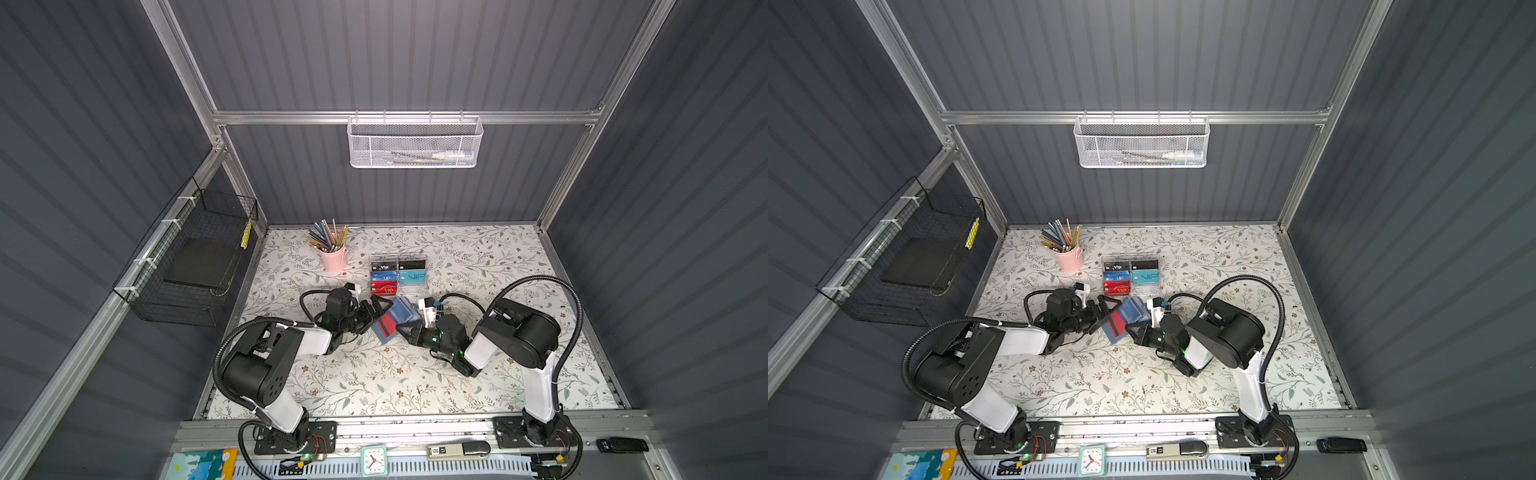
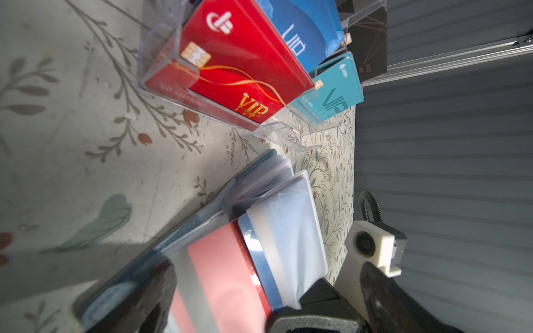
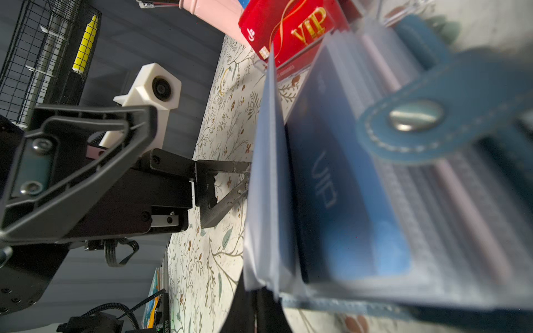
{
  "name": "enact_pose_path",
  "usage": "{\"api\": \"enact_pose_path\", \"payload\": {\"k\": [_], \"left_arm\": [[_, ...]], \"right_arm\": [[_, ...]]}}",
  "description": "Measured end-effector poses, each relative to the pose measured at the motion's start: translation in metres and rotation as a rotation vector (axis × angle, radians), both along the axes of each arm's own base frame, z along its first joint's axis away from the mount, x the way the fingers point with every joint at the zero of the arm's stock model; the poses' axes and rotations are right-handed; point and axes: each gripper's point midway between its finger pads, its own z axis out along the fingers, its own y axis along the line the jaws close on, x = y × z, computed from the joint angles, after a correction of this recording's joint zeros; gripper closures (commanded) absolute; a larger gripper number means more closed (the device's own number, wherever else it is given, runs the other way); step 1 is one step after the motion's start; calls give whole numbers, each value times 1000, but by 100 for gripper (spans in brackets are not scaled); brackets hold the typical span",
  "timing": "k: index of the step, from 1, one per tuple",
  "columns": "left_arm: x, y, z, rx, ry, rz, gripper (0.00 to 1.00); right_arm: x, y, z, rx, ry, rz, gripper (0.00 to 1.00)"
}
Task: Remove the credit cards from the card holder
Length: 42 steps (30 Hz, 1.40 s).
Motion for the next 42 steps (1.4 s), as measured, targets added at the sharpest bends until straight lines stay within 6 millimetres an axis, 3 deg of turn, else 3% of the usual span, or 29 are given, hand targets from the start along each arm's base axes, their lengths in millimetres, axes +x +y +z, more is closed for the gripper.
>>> {"api": "enact_pose_path", "payload": {"k": [7, 11, 15, 24, 35, 42], "left_arm": [[-1, 3, -2, -1, -3, 5, 0], [-1, 3, -3, 1, -4, 5, 0], [-1, 3, -3, 1, -4, 5, 0], [-1, 3, -3, 3, -1, 4, 0], [-1, 3, -3, 3, -2, 3, 0], [-1, 3, -2, 2, -2, 2, 0]], "right_arm": [[3, -4, -1, -2, 10, -2, 100], [4, -5, -1, -12, 18, -7, 90], [3, -6, -3, -20, 26, -9, 88], [-1, -12, -2, -41, 23, -10, 100], [-3, -10, -1, -45, 23, 7, 100], [-4, 2, 5, -71, 10, 81, 100]]}}
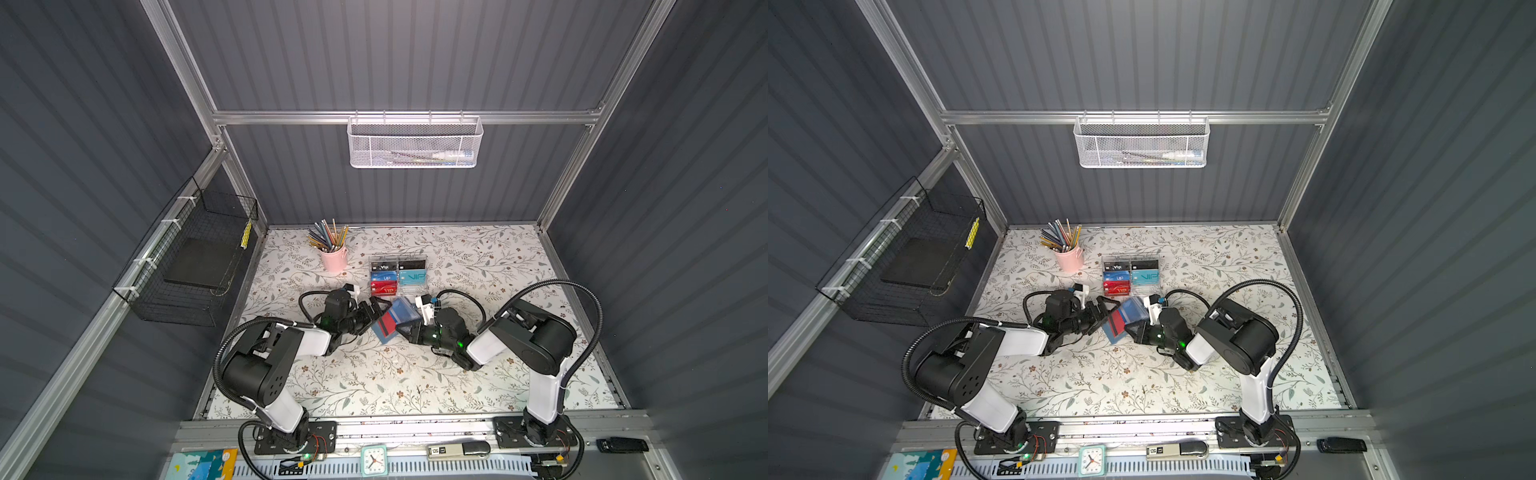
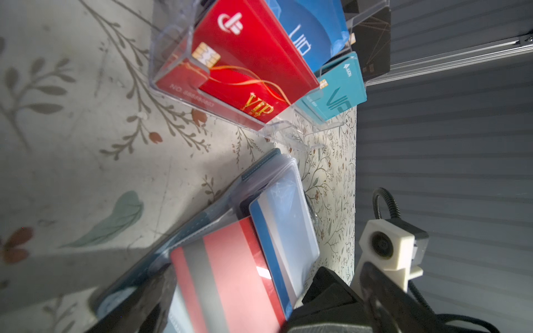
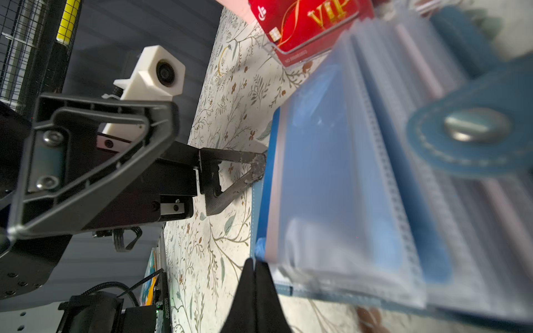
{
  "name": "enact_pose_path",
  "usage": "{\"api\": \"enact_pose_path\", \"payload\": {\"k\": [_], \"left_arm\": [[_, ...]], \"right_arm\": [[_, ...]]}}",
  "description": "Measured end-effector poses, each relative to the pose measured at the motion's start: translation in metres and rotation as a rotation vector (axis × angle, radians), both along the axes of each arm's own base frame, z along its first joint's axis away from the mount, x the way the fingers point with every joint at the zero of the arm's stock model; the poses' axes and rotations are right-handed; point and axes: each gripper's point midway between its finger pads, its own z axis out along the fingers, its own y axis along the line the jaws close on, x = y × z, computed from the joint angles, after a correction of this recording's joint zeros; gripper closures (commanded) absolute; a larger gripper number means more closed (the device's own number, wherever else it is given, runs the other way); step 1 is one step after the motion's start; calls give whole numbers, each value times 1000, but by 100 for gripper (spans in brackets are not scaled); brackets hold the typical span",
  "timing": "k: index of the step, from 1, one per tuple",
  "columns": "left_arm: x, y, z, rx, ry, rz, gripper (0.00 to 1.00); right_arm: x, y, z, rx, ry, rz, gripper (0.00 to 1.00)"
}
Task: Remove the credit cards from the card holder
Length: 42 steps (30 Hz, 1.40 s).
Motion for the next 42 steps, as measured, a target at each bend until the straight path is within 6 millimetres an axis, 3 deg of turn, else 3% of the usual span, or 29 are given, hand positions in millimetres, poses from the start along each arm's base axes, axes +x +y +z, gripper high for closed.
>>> {"api": "enact_pose_path", "payload": {"k": [10, 16, 42], "left_arm": [[2, 2, 0, 7, 5, 5, 0], [2, 2, 0, 6, 4, 5, 0], [2, 2, 0, 1, -6, 5, 0]], "right_arm": [[-5, 5, -9, -86, -35, 61, 100], [-10, 15, 1, -124, -102, 111, 100], [-10, 20, 6, -163, -212, 162, 100]]}}
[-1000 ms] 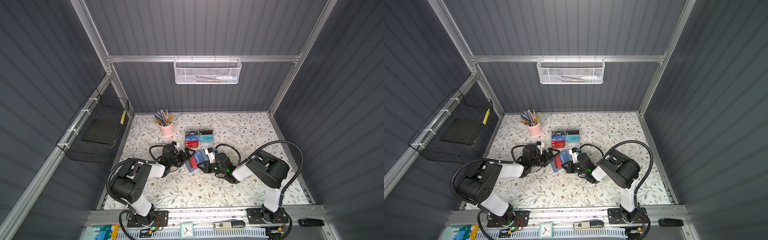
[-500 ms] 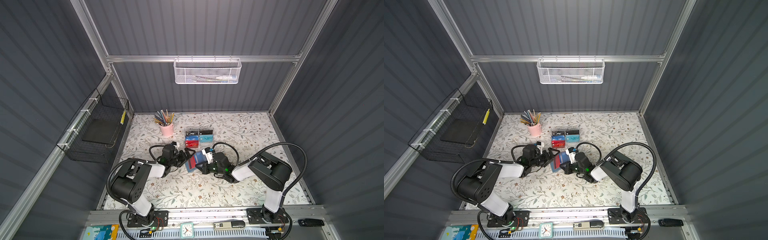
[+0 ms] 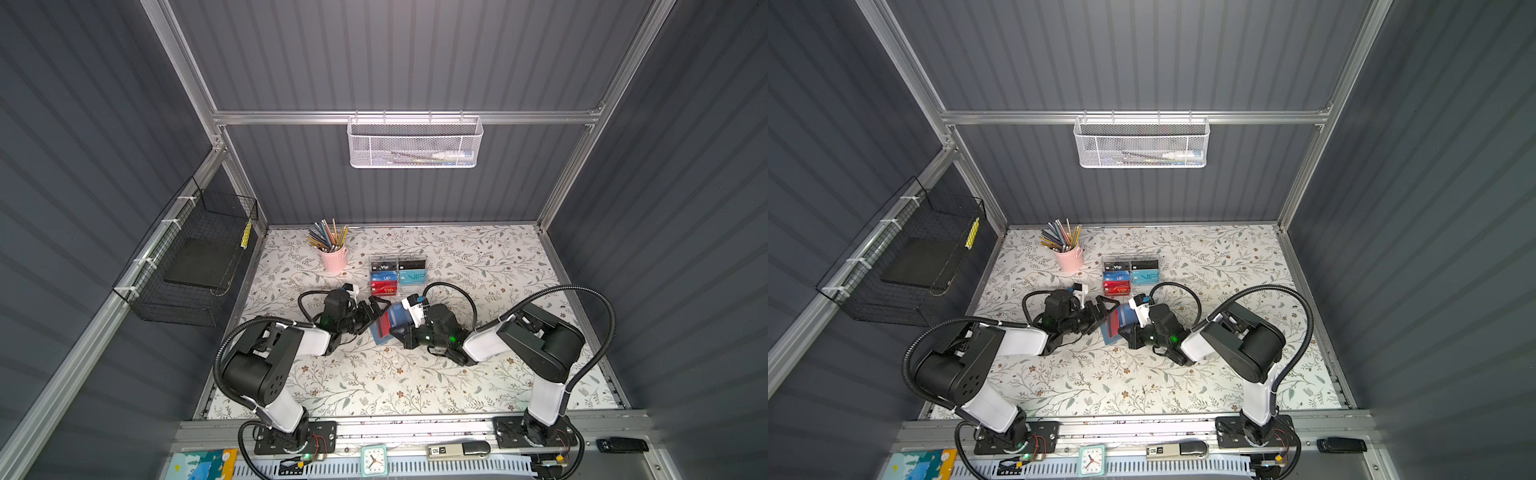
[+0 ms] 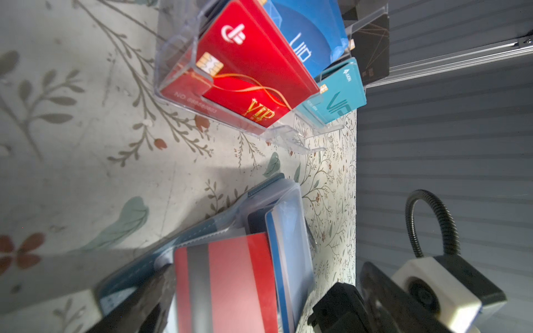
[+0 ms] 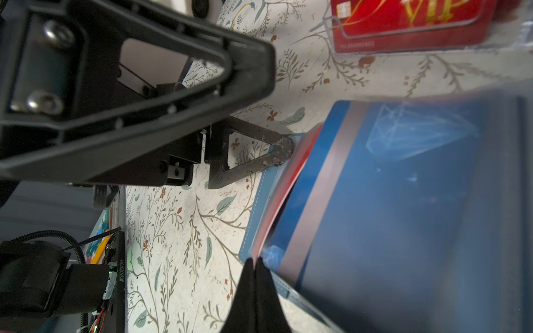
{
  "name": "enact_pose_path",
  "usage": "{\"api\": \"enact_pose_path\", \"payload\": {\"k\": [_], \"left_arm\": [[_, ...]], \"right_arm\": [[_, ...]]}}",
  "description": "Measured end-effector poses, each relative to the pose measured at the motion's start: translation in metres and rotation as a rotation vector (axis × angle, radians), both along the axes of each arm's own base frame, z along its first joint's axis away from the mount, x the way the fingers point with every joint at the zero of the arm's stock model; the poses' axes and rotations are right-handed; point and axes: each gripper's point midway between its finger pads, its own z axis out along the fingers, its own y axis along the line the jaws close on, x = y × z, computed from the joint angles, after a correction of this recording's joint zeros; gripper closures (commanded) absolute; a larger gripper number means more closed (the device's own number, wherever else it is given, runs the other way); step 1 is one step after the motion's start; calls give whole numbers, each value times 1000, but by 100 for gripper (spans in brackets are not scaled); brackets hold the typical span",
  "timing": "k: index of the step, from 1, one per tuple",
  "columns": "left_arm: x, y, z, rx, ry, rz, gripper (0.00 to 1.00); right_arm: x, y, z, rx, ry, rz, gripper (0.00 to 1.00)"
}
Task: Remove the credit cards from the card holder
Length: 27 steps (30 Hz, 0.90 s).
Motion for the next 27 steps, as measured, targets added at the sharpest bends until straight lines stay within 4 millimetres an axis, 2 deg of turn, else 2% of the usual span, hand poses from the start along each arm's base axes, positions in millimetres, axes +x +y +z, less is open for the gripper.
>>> {"api": "enact_pose_path", "payload": {"k": [5, 14, 27], "left_arm": [[1, 0, 0, -1, -4, 1, 0], [2, -1, 0, -5, -10, 1, 0], [2, -1, 0, -19, -15, 7, 0]], "right_arm": [[2, 8, 8, 8, -31, 24, 100], [3, 6, 7, -6, -37, 16, 100], [20, -22, 5, -29, -44, -94, 100]]}}
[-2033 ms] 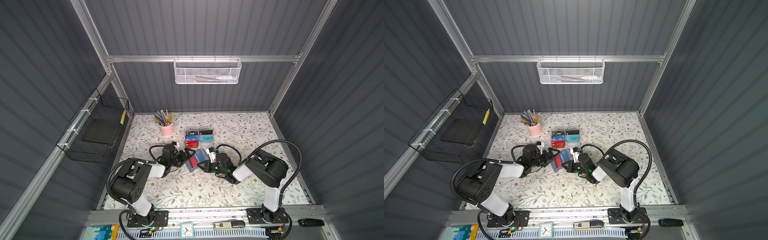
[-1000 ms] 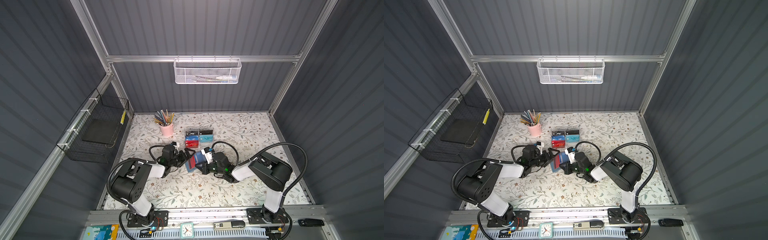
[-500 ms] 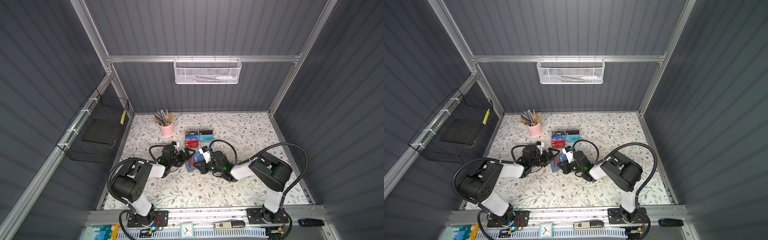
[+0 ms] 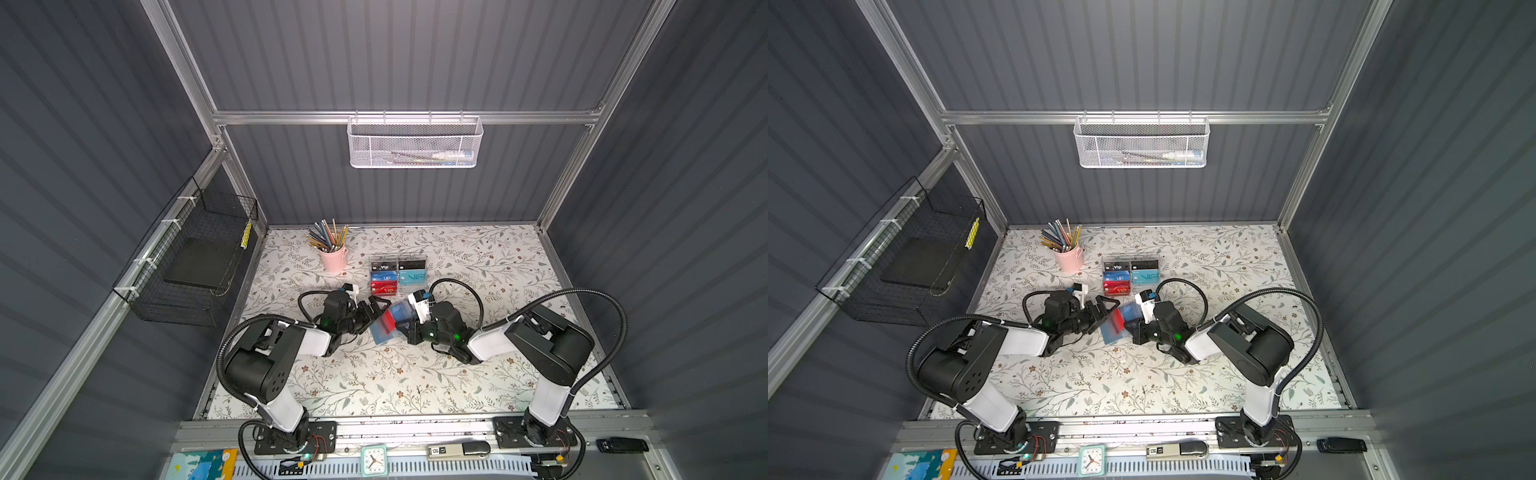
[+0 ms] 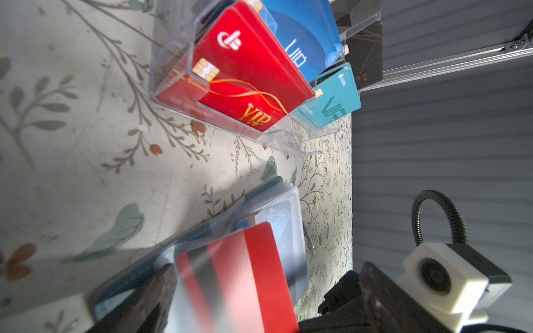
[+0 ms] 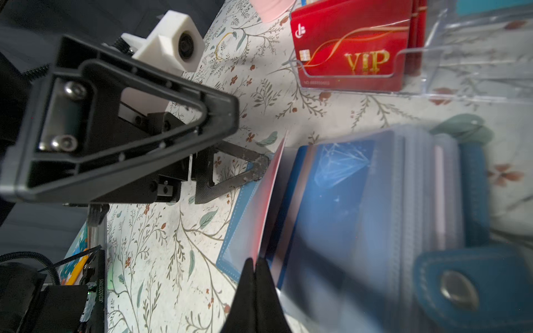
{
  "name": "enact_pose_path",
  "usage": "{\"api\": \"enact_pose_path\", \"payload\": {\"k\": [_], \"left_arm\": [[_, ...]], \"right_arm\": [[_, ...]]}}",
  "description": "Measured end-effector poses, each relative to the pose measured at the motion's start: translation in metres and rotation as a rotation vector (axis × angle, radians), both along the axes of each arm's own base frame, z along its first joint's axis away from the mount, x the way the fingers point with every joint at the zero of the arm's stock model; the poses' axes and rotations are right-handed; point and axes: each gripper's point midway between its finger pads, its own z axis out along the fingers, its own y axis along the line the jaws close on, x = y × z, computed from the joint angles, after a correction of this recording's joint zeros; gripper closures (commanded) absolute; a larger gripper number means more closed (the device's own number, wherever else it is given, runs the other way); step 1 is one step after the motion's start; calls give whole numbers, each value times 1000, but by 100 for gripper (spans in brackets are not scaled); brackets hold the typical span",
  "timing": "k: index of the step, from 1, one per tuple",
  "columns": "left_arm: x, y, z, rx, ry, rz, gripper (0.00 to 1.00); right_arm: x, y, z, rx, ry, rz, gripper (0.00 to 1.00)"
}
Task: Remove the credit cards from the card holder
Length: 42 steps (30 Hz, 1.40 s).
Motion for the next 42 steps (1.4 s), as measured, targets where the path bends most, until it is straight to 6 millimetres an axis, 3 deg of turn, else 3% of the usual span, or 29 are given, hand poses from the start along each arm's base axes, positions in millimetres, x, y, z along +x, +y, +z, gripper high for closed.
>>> {"api": "enact_pose_path", "payload": {"k": [9, 24, 32, 36, 42], "left_arm": [[0, 0, 0, 1, 1, 0, 0], [-1, -1, 10, 16, 40, -9, 0], [2, -19, 36, -38, -40, -46, 0], [4, -35, 45, -74, -69, -69, 0], [3, -41, 40, -94, -50, -65, 0]], "right_arm": [[9, -23, -3, 24, 16, -64, 100], [15, -46, 21, 74, -20, -115, 100], [17, -49, 45, 145, -22, -103, 100], [17, -50, 45, 158, 1, -103, 100], [20, -53, 39, 165, 33, -119, 100]]}}
